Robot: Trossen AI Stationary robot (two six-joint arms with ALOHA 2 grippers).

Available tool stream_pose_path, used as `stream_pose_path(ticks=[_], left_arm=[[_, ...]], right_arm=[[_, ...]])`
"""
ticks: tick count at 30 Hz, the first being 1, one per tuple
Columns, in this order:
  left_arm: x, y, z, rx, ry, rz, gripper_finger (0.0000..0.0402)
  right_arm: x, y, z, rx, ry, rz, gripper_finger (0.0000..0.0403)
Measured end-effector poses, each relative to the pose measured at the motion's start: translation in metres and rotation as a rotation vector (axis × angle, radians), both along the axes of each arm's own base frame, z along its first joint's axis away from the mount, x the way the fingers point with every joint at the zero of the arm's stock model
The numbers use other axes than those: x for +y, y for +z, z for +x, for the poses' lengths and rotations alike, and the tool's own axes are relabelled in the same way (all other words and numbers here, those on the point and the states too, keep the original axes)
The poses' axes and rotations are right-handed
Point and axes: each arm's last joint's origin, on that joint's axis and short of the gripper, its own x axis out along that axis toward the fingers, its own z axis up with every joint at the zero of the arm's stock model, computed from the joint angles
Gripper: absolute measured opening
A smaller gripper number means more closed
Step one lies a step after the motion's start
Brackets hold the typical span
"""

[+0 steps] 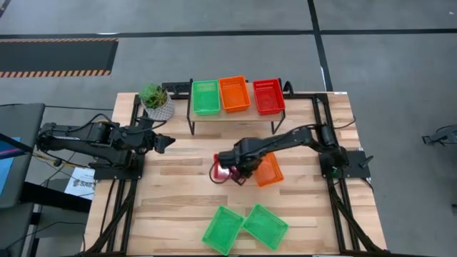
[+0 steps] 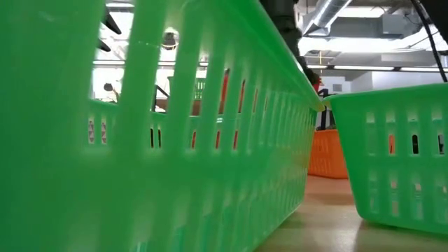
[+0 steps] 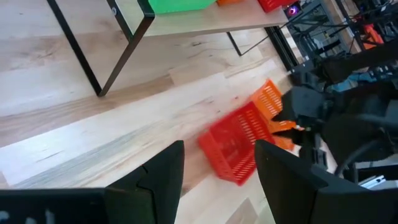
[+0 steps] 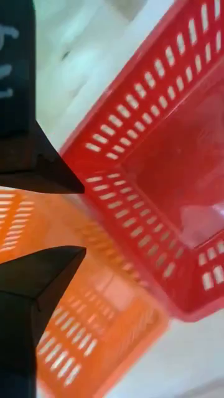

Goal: Stack baskets on shelf by color
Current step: Stack the red bin on top of the red bin on the shelf

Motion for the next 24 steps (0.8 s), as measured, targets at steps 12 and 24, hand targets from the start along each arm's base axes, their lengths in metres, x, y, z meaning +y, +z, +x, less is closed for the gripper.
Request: stream_pose_path(ticks=[12,24], left_arm=[[-0.001,0.0,0.0,0.01,-0.054,-0.015,0.0183],[0.0,0.0,0.0,0.009,-0.028,0.007,0.0183]], right_arm=[[-0.017,0.063,-0.011,-0.255,0.338,-0.112,0.0169],[-0.058,0.019,0.022,-0.301,0.604,-0.015,0.0174]])
